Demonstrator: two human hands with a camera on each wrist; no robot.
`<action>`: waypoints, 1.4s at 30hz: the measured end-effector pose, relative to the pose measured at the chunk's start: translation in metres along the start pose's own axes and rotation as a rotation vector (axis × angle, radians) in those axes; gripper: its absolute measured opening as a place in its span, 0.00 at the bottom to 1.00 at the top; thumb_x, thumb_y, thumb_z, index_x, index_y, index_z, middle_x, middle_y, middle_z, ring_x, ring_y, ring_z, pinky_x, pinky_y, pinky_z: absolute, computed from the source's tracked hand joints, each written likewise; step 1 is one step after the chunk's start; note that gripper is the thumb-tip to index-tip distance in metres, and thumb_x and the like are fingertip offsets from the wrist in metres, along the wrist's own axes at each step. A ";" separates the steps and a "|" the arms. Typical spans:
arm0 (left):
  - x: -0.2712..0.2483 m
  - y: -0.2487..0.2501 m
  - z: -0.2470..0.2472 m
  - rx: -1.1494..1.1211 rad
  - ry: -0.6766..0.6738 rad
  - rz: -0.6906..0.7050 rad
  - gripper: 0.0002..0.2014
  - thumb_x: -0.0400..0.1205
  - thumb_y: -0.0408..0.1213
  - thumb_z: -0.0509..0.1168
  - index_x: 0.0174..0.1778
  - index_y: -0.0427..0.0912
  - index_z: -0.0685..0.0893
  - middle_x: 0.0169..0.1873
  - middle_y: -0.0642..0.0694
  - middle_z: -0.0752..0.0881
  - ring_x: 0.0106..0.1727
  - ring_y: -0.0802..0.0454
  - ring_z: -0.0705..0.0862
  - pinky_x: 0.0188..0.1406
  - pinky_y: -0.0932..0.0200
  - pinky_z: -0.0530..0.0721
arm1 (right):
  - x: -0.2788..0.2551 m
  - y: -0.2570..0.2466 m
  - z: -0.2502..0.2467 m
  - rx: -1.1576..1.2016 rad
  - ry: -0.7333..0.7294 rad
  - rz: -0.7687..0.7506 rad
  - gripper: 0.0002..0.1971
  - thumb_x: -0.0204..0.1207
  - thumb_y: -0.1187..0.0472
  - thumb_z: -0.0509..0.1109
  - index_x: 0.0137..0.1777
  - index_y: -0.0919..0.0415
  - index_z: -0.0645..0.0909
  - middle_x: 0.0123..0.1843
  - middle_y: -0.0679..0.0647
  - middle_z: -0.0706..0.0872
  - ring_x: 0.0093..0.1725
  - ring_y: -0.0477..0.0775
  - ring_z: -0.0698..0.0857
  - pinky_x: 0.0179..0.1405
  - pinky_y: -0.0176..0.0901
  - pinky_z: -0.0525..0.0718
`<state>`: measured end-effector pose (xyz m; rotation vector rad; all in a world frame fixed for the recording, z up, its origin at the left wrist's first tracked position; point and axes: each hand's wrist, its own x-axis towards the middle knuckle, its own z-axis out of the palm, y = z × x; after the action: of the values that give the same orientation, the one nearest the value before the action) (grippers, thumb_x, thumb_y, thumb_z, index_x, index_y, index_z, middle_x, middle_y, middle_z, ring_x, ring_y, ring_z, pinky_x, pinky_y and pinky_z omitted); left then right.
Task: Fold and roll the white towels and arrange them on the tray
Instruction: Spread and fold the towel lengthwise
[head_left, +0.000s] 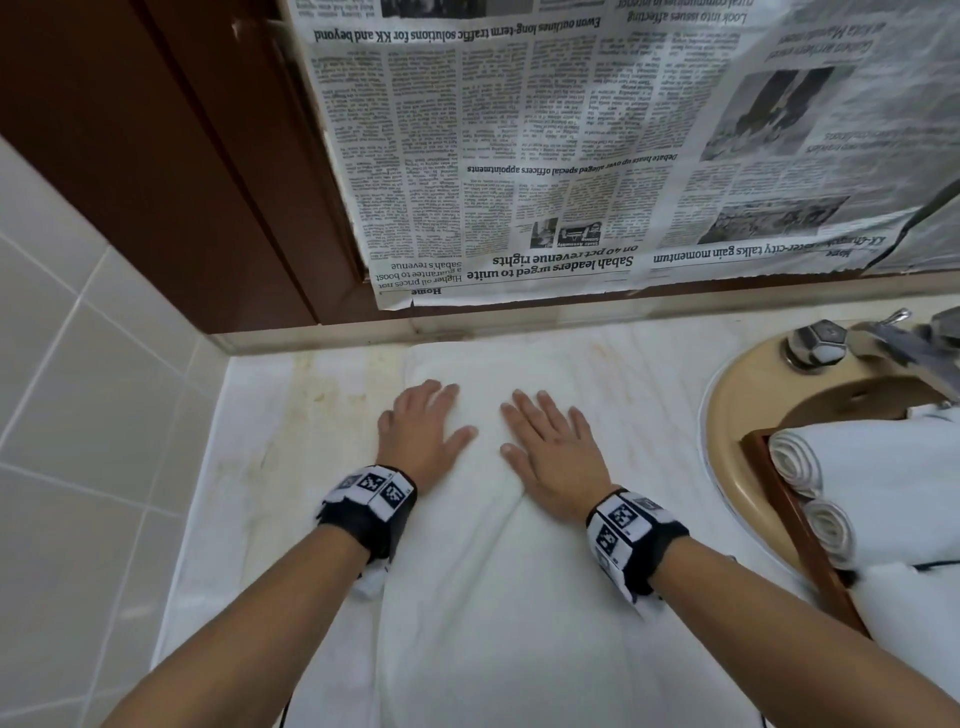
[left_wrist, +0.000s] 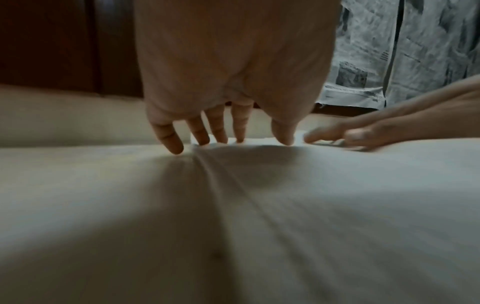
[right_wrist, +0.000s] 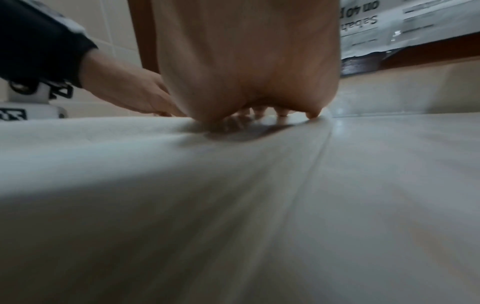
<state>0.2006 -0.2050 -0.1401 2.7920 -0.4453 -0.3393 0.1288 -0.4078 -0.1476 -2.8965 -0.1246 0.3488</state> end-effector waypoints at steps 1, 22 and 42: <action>0.000 0.002 0.005 0.043 -0.051 0.019 0.31 0.86 0.64 0.52 0.85 0.63 0.57 0.87 0.53 0.53 0.86 0.47 0.50 0.81 0.36 0.54 | 0.004 0.002 0.000 -0.015 -0.013 -0.006 0.32 0.86 0.38 0.36 0.88 0.44 0.42 0.89 0.41 0.39 0.88 0.51 0.39 0.85 0.60 0.41; -0.020 -0.013 -0.014 -0.041 -0.130 -0.221 0.30 0.87 0.65 0.43 0.86 0.68 0.45 0.86 0.63 0.40 0.88 0.43 0.41 0.81 0.27 0.41 | -0.023 0.038 -0.009 -0.012 0.043 0.184 0.30 0.89 0.43 0.40 0.89 0.51 0.49 0.90 0.46 0.48 0.88 0.56 0.48 0.83 0.65 0.49; -0.189 0.003 0.033 0.069 -0.171 -0.119 0.26 0.89 0.60 0.36 0.83 0.72 0.35 0.83 0.67 0.32 0.87 0.47 0.33 0.82 0.30 0.37 | -0.151 -0.053 0.041 -0.007 -0.073 0.006 0.29 0.87 0.38 0.38 0.87 0.36 0.38 0.87 0.39 0.34 0.87 0.51 0.36 0.84 0.59 0.34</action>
<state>0.0155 -0.1529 -0.1352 2.8757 -0.3349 -0.6041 -0.0308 -0.3644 -0.1401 -2.8920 -0.1293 0.4558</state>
